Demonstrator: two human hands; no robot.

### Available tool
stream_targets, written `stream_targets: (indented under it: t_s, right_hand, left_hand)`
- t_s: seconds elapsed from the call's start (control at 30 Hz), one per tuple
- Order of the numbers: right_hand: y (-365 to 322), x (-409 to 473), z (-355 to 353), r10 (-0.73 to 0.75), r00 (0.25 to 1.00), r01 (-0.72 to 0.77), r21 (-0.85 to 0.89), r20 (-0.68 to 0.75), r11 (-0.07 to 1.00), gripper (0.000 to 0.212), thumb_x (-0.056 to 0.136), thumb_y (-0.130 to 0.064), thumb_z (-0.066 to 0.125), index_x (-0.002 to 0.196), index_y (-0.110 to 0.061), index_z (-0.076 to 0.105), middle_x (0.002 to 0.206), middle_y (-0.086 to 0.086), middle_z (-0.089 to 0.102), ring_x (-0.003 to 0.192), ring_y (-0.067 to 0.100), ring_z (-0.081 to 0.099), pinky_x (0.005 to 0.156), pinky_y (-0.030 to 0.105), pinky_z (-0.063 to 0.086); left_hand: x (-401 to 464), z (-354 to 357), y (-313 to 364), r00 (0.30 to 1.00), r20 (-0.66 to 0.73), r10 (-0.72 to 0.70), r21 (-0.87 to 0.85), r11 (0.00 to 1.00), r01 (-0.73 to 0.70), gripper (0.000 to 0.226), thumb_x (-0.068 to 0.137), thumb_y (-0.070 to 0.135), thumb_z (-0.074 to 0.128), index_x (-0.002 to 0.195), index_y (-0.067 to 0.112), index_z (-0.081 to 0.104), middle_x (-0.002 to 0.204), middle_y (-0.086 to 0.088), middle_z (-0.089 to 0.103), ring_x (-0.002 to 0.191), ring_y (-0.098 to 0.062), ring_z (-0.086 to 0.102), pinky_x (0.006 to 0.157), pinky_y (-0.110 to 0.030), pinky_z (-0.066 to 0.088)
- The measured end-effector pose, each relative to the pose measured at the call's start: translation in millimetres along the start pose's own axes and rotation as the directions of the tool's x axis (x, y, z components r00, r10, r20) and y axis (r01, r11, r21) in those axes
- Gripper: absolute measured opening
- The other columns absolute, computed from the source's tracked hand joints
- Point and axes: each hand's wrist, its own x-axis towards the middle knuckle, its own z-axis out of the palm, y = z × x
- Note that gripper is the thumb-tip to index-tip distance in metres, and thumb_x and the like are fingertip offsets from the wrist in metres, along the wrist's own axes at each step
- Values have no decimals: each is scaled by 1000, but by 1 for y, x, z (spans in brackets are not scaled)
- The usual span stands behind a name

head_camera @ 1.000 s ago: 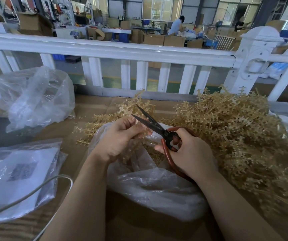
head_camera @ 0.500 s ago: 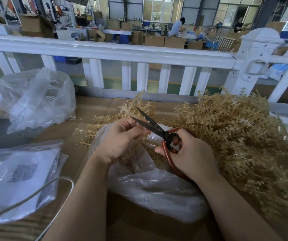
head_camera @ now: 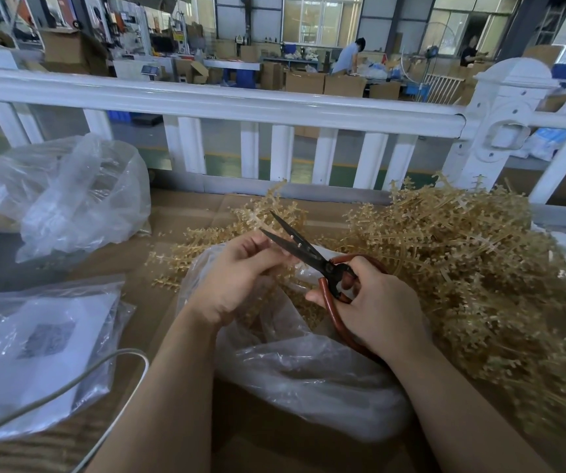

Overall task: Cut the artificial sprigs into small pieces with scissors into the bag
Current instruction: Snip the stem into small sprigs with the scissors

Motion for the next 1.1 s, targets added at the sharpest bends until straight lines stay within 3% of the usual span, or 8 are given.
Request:
stream_targets:
  t_s: [0.07, 0.3, 0.43, 0.5, 0.57, 0.67, 0.9, 1.1]
  right_hand:
    - [1, 0, 0, 1, 1000, -1, 13, 7, 1000, 75, 69, -102, 30, 103, -40, 56, 76, -29, 55, 74, 1, 68, 58, 18, 51]
    - [2, 0, 1, 6, 1000, -6, 9, 22, 1000, 75, 69, -102, 32, 103, -40, 57, 78, -25, 63, 75, 3, 70, 61, 23, 57]
    - [1, -1, 1, 18, 1000, -18, 8, 15, 1000, 77, 68, -102, 31, 102, -38, 60, 79, -20, 69, 75, 3, 70, 63, 29, 60]
    - [0, -1, -1, 19, 1000, -18, -11, 10, 1000, 80, 68, -102, 28, 101, -36, 59, 82, -21, 68, 76, 3, 69, 63, 29, 60]
    - [-1, 0, -1, 11, 1000, -11, -42, -2, 999, 80, 69, -102, 26, 101, -36, 57, 84, -21, 67, 77, 3, 68, 61, 27, 59]
    - [-2, 0, -2, 1, 1000, -2, -71, -13, 997, 78, 70, -101, 23, 100, -37, 56, 84, -20, 67, 76, 2, 67, 58, 22, 54]
    - [-3, -1, -4, -18, 999, 16, -60, -28, 998, 75, 72, -100, 27, 101, -38, 58, 83, -22, 68, 75, 0, 68, 56, 11, 41]
    - [-2, 0, -4, -20, 1000, 19, -68, -10, 998, 72, 73, -98, 30, 103, -39, 57, 85, -22, 68, 77, 0, 68, 56, 9, 39]
  left_hand:
    - [1, -3, -1, 998, -59, -15, -59, 998, 11, 15, 87, 16, 63, 86, 21, 77, 81, -1, 72, 75, -12, 64, 73, -26, 51]
    - [0, -6, -3, 997, -71, 15, -52, 998, -18, 17, 84, 32, 72, 89, 16, 76, 78, -6, 67, 71, -25, 53, 66, -28, 48]
    - [0, -3, 0, 997, -71, 33, -72, 997, -39, 10, 87, 25, 69, 82, 19, 75, 80, -18, 63, 76, -31, 52, 68, -32, 43]
    - [1, -3, -2, 994, -95, 50, -1, 999, -51, 11, 87, 19, 67, 79, 20, 76, 77, -9, 68, 70, -25, 59, 64, -28, 49]
    - [2, -4, -4, 992, -118, 49, 101, 994, -37, 10, 87, 17, 68, 81, 16, 75, 76, -2, 72, 72, -14, 66, 69, -27, 54]
    - [2, -4, -6, 993, -98, 61, 163, 986, -45, 24, 81, 25, 70, 90, 3, 74, 88, -9, 76, 83, -26, 71, 79, -38, 57]
    - [1, -1, -2, 994, -72, 85, 121, 990, -76, 12, 79, 22, 69, 80, 13, 76, 79, 1, 75, 75, -9, 70, 69, -18, 53]
    - [-1, 2, 4, 994, -99, 53, 83, 996, -44, 10, 77, 20, 69, 75, 17, 78, 81, -7, 76, 77, -15, 70, 75, -28, 56]
